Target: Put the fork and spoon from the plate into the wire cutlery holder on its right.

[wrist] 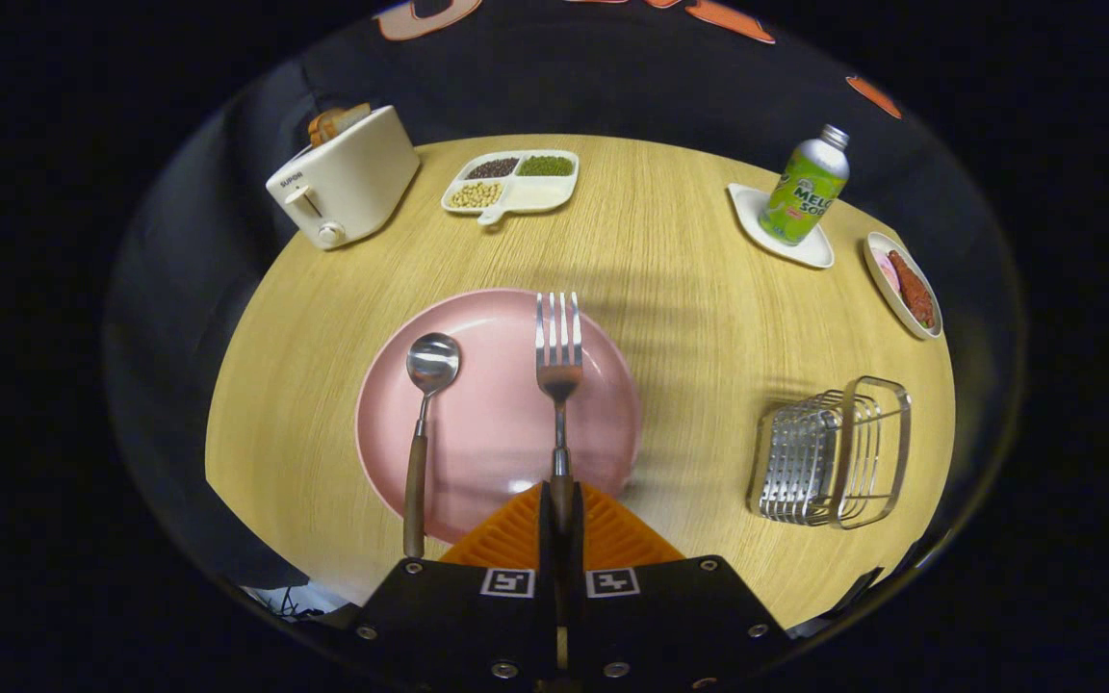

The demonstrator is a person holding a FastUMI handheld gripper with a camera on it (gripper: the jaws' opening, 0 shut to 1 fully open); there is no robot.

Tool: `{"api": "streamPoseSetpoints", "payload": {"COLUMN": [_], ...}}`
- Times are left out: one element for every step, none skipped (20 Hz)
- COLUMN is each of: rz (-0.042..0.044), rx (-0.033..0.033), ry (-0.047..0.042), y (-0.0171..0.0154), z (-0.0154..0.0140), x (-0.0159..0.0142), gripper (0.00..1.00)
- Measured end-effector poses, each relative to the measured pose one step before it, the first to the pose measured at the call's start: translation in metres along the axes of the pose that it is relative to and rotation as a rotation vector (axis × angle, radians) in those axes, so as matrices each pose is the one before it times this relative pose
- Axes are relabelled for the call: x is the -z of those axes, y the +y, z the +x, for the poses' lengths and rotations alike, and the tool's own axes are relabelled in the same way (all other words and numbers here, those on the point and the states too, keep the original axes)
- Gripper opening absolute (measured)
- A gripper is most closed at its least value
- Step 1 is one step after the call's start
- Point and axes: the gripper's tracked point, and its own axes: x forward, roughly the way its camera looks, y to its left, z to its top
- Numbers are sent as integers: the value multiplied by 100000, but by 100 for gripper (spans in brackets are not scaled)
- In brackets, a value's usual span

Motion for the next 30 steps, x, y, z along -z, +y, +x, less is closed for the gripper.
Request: {"api": "streamPoseSetpoints", "payload": {"rz": [1512,1593,1604,1636,1356,1466,1495,1015,762,-76,-770,-824,-589,1020,452,224,303,-81,-300,-619,-399,-868,-431,-525,74,302,107,-341,-707,-732], "rx": [364,438,604,989,1007,1081,1121,1390,1528,1535,1699,1879,907,889,-74,-664,-922,-244,13,43,284,-93,77,-430,-562,-708,-488,-322,107,153], "ry": [-1909,-1869,-1432,-1744,-893,-932,-767,-216,-295,385,741,1243,2703,1967,2562,2869,2294,3053,2538,2571,2239,2047,1402,1868,2263,2082,2494,1855,2100,907], "y": [-715,-724,-982,-933,-1105,-1040,-1240,-1291,-1310,-1140,-1232,-1302,-872,-722,-369,-337,-204,-229,-416,-263,-364,-238,-169,-121,-58,-11,-168,-398,-376,-301], "z": [-907,-1022,-964,-842,-824,-767,-777,-666,-633,-519,-238,-263,-35,-81,124,-19,267,203,246,325,155,195,150,220,232,209,246,-9,45,45], "x": [-374,-222,-272,-227,-279,-56,-211,-99,-168,62,-64,250,309,393,506,501,289,532,432,327,366,228,115,186,172,109,120,240,61,-188], "gripper": [5,5,5,5,5,5,5,5,5,5,5,5,5,5,5,5,5,5,5,5,5,5,5,5,5,5,5,5,6,6]}}
